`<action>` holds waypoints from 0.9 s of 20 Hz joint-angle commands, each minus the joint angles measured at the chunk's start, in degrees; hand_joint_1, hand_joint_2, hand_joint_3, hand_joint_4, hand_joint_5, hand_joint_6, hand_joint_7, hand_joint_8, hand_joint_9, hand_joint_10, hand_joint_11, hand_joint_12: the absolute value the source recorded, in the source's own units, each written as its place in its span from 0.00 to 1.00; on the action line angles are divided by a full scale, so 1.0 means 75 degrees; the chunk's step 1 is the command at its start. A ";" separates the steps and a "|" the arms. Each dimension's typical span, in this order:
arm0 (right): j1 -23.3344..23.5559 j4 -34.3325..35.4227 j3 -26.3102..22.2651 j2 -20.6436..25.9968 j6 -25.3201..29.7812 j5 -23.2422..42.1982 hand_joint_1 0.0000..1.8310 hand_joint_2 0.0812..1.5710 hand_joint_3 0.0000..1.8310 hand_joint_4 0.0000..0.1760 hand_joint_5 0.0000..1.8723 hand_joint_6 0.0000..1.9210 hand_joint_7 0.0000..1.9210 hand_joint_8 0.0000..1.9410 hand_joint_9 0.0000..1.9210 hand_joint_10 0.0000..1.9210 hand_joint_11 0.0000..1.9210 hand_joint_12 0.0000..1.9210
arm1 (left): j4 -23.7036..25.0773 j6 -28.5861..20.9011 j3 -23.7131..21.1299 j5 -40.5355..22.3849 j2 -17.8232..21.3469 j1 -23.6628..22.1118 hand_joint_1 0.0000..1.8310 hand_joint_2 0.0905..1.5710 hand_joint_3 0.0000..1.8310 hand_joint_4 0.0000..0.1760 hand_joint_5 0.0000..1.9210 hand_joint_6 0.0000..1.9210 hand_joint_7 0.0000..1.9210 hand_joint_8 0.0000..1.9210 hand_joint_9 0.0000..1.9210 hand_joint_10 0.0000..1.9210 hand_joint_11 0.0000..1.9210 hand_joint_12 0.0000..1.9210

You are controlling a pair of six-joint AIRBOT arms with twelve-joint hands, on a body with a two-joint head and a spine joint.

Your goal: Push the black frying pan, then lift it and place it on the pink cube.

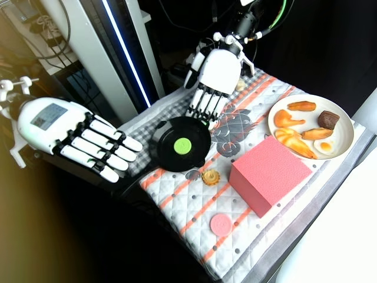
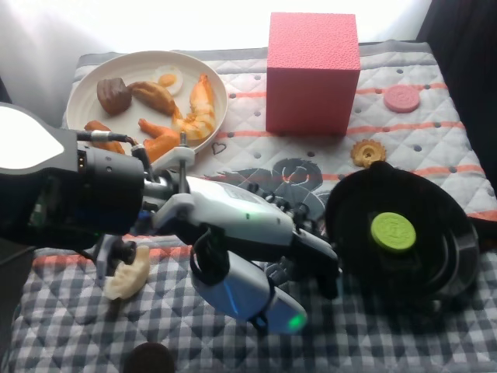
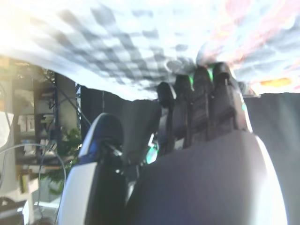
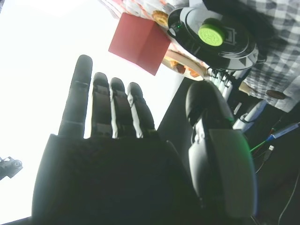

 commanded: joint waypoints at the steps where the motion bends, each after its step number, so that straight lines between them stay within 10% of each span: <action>1: 0.0037 0.0152 0.0039 0.0019 0.0019 0.0872 0.21 0.83 0.00 0.00 0.00 0.00 0.00 0.00 0.01 0.00 0.00 0.24 | -0.0351 0.0037 -0.0029 -0.0147 -0.0028 -0.0100 0.21 0.82 0.00 0.00 0.12 0.28 0.19 0.01 0.13 0.04 0.00 0.26; 3: 0.0035 0.0158 0.0042 0.0019 0.0019 0.0872 0.20 0.84 0.00 0.00 0.00 0.00 0.00 0.00 0.01 0.00 0.00 0.26 | -0.0395 0.0052 0.0039 -0.0152 -0.0138 -0.0104 0.20 0.81 0.00 0.03 0.07 0.27 0.14 0.00 0.09 0.02 0.00 0.13; 11: 0.0035 0.0159 0.0046 0.0019 0.0020 0.0875 0.21 0.83 0.00 0.00 0.00 0.00 0.00 0.00 0.02 0.00 0.00 0.31 | -0.0660 0.0347 0.0192 -0.0117 -0.0435 -0.0095 0.17 0.80 0.00 0.05 0.07 0.29 0.14 0.01 0.09 0.07 0.00 0.35; 13: 0.0035 0.0160 0.0049 0.0019 0.0020 0.0875 0.21 0.84 0.00 0.00 0.00 0.00 0.00 0.00 0.01 0.00 0.00 0.27 | -0.0659 0.0366 0.0227 -0.0102 -0.0500 -0.0104 0.18 0.82 0.00 0.09 0.07 0.32 0.15 0.01 0.06 0.14 0.00 0.31; 14: 0.0035 0.0160 0.0049 0.0019 0.0020 0.0875 0.20 0.84 0.00 0.00 0.00 0.00 0.00 0.00 0.00 0.00 0.00 0.21 | -0.0659 0.0386 0.0236 -0.0102 -0.0519 -0.0116 0.18 0.83 0.01 0.12 0.02 0.31 0.09 0.01 0.01 0.12 0.00 0.06; 18: 0.0035 0.0161 0.0050 0.0019 0.0021 0.0875 0.20 0.84 0.00 0.00 0.00 0.00 0.00 0.00 0.01 0.00 0.00 0.24 | -0.0615 0.0400 0.0264 -0.0076 -0.0588 -0.0142 0.14 0.82 0.00 0.08 0.07 0.24 0.12 0.01 0.00 0.20 0.00 0.07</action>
